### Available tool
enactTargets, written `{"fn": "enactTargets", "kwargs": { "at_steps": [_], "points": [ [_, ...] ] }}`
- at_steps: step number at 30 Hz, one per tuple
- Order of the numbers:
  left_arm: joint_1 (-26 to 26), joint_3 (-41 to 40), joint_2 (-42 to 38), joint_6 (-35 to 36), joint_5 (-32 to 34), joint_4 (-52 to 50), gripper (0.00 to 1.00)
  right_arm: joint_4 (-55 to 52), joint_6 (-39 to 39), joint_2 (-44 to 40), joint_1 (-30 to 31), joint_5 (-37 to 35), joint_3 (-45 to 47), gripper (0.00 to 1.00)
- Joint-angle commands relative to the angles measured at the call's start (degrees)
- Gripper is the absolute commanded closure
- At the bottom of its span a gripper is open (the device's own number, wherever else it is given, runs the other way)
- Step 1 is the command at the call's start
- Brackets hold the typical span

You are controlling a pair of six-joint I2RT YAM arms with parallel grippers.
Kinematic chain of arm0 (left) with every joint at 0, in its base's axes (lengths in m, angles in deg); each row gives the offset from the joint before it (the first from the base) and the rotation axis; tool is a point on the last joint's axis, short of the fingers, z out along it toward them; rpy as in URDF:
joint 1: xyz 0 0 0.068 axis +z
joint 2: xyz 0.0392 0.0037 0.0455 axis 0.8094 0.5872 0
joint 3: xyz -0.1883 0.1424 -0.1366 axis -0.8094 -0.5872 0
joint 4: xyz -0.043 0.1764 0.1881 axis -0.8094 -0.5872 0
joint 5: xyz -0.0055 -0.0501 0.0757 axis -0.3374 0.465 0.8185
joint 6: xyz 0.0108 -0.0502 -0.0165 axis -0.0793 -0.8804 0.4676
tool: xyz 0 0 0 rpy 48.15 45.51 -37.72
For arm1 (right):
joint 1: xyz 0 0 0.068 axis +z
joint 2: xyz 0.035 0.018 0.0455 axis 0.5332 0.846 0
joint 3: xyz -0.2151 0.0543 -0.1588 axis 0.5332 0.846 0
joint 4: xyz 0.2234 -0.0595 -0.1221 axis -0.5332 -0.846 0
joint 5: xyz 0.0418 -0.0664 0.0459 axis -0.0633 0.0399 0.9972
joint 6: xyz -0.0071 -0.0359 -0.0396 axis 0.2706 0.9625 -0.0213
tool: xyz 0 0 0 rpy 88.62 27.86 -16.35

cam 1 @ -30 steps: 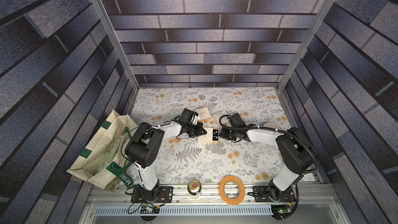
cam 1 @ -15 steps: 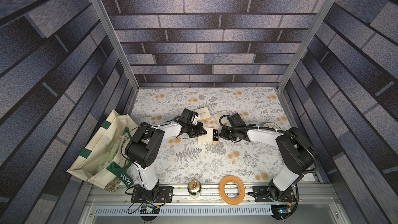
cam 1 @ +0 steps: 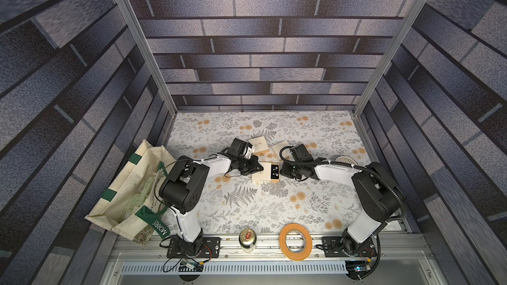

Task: Take out the earrings from the drawer-style jewelry box
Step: Open the drawer in the jewelry box.

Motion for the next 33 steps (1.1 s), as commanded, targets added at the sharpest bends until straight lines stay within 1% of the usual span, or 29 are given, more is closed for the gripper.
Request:
{"fn": "enactTargets", "kwargs": {
  "at_steps": [1,17,22,33],
  "points": [
    [1.0,-2.8,1.2,-0.2,5.6,-7.4,1.0,-5.5,-0.7,-1.0,-0.5,-4.5,1.2,1.0],
    [0.9,-2.8,1.6,0.0,5.3,-7.4,1.0,-5.0,-0.2,-0.9,-0.6,-3.2,1.1,1.0],
    [0.7,-3.1,1.3,0.2,5.4,-7.4,1.0,-5.9,0.0,-1.5,-0.5,-4.9,1.1,1.0],
    [0.5,-2.7,1.5,0.7,5.1,-7.4,1.0,-7.1,3.1,-0.6,-0.5,-3.6,-1.7,1.0]
  ]
}}
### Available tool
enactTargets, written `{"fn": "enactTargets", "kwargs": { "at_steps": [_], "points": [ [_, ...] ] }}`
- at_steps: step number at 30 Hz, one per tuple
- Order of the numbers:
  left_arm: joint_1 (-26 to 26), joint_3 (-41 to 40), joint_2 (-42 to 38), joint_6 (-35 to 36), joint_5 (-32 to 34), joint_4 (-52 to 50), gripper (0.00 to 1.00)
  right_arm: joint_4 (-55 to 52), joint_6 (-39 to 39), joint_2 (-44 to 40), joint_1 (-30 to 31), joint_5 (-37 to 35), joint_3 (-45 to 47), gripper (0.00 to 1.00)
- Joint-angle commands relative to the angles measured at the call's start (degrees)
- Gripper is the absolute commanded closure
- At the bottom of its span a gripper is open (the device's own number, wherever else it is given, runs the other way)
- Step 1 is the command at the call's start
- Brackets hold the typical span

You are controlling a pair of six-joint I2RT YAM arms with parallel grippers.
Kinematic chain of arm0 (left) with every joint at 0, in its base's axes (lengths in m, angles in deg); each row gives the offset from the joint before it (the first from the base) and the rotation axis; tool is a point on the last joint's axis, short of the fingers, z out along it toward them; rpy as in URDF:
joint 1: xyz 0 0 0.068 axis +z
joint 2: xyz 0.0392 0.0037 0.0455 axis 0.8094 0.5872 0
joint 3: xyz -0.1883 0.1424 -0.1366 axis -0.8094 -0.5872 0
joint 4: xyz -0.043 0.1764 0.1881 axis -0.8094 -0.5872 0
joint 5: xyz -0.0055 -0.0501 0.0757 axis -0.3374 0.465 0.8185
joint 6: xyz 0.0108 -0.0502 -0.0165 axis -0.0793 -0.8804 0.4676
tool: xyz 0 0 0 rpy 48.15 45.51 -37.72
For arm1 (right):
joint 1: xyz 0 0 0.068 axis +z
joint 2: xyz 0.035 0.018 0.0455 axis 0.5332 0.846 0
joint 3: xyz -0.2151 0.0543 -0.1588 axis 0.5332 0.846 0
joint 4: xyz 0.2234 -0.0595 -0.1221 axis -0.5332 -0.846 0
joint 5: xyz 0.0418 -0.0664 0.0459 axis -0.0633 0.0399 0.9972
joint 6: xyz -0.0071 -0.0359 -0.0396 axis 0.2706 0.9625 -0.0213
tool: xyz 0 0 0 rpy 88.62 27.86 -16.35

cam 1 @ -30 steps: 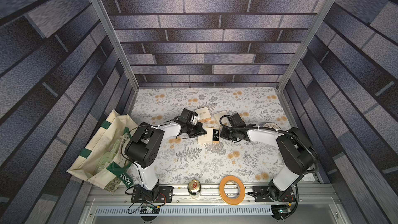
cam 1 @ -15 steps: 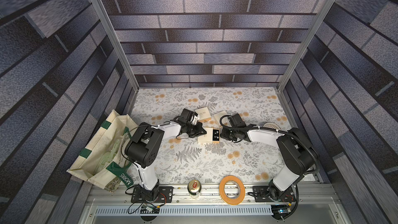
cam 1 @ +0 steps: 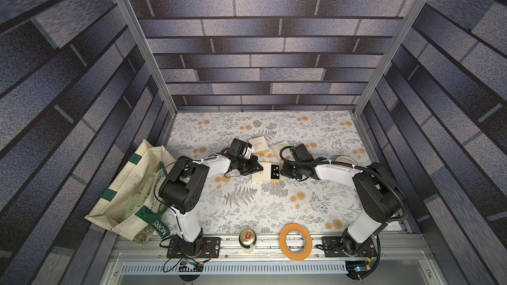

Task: Take out the earrings from the drawer-style jewelry box
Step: Open the drawer in the jewelry box, then pick up the earring from the drawer.

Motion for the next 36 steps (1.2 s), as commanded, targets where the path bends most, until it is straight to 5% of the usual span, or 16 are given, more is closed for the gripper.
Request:
{"fn": "enactTargets", "kwargs": {
  "at_steps": [1,9,13,26,36],
  "points": [
    [0.4,-2.3,1.7,0.9,5.5,-7.7,1.0,-5.6,2.2,-0.2,-0.6,-3.0,-1.4,1.0],
    [0.2,-1.7,1.7,1.6,5.6,-8.7,1.0,-9.9,5.6,-0.5,-0.5,-4.7,-4.5,0.7],
    [0.1,-1.1,1.7,2.4,5.6,-9.6,1.0,-13.6,11.1,-0.5,-0.5,-5.3,-7.3,0.64],
    [-0.3,0.2,1.9,4.1,5.7,-11.9,1.0,-34.2,42.2,1.8,-0.3,1.7,-24.9,0.66],
    [-0.9,0.8,2.5,3.8,5.7,-11.9,1.0,-34.9,50.8,2.8,2.7,-0.3,-25.6,0.72]
  ]
}}
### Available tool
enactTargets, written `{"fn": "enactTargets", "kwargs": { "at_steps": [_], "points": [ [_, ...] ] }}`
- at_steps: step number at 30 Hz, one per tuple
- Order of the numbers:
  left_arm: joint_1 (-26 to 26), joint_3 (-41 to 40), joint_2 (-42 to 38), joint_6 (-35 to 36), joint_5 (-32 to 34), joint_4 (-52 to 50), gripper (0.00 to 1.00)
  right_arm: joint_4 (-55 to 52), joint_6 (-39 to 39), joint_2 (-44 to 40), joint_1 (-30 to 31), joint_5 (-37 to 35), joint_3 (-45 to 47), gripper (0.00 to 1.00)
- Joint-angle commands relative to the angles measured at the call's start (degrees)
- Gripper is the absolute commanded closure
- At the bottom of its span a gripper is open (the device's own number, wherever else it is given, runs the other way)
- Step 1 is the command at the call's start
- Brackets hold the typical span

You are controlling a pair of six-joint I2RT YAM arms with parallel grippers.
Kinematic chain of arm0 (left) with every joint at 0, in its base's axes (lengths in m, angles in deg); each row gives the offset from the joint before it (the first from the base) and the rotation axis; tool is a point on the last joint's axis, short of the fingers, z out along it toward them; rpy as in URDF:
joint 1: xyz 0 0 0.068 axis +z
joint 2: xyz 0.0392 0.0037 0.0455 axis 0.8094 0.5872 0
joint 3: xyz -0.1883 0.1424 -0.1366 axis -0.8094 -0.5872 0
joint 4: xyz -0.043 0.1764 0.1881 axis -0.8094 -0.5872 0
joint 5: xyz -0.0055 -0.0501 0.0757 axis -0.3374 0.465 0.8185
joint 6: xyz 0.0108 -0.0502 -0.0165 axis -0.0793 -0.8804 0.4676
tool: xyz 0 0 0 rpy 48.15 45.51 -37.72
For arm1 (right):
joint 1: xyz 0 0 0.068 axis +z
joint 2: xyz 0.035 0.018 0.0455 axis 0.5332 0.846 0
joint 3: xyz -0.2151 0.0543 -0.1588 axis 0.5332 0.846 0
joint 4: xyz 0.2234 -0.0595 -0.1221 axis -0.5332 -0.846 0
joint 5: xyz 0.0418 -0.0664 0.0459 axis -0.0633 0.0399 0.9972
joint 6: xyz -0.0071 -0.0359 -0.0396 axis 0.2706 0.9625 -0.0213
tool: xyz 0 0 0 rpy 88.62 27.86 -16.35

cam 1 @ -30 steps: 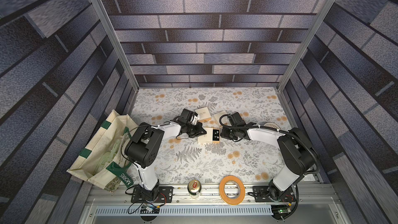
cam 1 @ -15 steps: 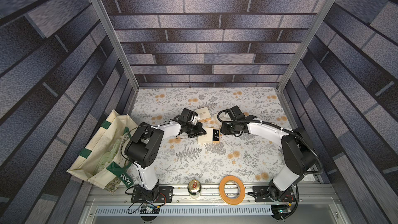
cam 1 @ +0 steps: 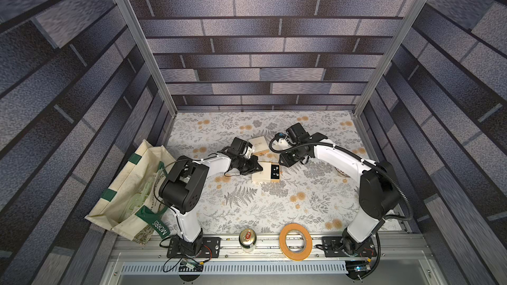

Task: Take out the earrings from the drawer-style jewelry box
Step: Pick up the earring from the drawer.

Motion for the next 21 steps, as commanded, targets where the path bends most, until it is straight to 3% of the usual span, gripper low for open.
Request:
{"fn": "enactTargets", "kwargs": {
  "at_steps": [1,10,21],
  "points": [
    [-0.4,-1.0,2.4,1.4,4.8,-7.8,1.0,-1.3,4.9,0.3,2.2,-1.1,0.8,0.72],
    [-0.4,-1.6,2.6,1.4,4.6,-7.5,1.0,0.9,8.6,2.4,5.7,-6.5,2.9,0.73],
    [-0.4,-1.6,2.8,1.1,4.6,-7.2,1.0,1.9,9.9,4.7,7.1,-7.9,3.5,0.79]
  ]
}}
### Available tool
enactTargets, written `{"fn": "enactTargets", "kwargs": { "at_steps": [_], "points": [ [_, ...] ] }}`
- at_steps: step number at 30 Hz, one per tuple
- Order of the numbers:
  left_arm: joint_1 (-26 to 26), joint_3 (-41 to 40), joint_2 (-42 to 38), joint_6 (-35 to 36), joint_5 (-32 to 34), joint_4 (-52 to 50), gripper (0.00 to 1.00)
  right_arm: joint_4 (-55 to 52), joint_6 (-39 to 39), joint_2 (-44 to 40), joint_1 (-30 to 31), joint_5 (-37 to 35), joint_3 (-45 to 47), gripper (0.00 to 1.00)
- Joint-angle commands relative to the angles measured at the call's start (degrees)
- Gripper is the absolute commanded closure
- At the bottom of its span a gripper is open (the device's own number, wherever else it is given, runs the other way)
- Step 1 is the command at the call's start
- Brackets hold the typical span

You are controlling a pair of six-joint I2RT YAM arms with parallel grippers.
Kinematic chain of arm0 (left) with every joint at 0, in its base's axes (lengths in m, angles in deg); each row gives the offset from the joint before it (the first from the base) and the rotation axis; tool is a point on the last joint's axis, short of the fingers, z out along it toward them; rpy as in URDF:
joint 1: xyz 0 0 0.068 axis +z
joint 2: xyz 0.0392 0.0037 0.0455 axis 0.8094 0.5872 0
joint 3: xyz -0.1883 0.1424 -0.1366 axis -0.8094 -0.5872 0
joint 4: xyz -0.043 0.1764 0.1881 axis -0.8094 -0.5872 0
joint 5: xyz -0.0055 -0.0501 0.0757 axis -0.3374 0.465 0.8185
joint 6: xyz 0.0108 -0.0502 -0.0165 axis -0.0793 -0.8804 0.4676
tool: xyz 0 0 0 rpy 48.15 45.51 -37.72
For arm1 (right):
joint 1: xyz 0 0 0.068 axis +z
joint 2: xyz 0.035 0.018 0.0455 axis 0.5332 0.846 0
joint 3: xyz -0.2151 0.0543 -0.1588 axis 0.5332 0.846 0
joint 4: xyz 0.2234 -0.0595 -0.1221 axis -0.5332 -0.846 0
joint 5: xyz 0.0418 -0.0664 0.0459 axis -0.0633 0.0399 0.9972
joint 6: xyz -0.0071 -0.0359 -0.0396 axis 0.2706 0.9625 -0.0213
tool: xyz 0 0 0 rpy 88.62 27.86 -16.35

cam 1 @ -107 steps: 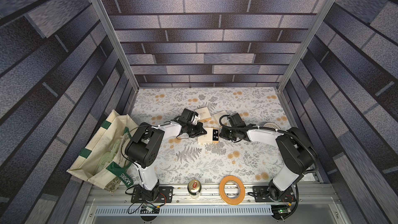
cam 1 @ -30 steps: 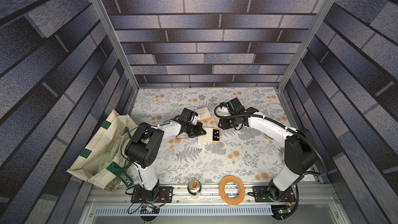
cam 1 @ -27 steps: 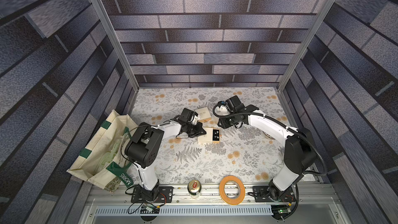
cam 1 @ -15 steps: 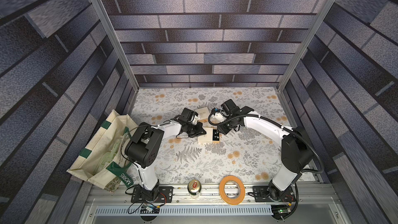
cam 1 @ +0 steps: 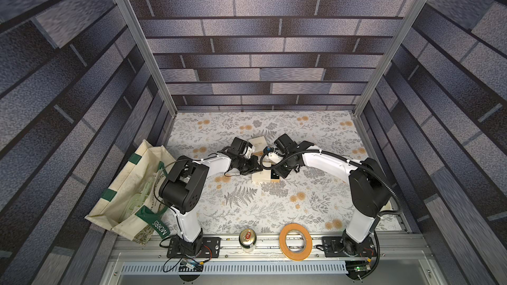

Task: Take out the earrings from the drawer-style jewelry box
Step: Pick up the earring from the drawer.

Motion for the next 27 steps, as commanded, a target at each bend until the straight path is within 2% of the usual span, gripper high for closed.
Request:
{"fn": "enactTargets", "kwargs": {
  "at_steps": [1,27],
  "points": [
    [-0.3,-1.6,2.9,1.1,4.6,-7.1,1.0,-0.1,1.5,1.3,0.6,-1.9,0.4,0.79],
    [-0.4,-1.8,3.6,0.9,4.6,-6.7,1.0,4.0,0.3,3.5,1.8,-1.8,0.9,0.77]
  ]
}}
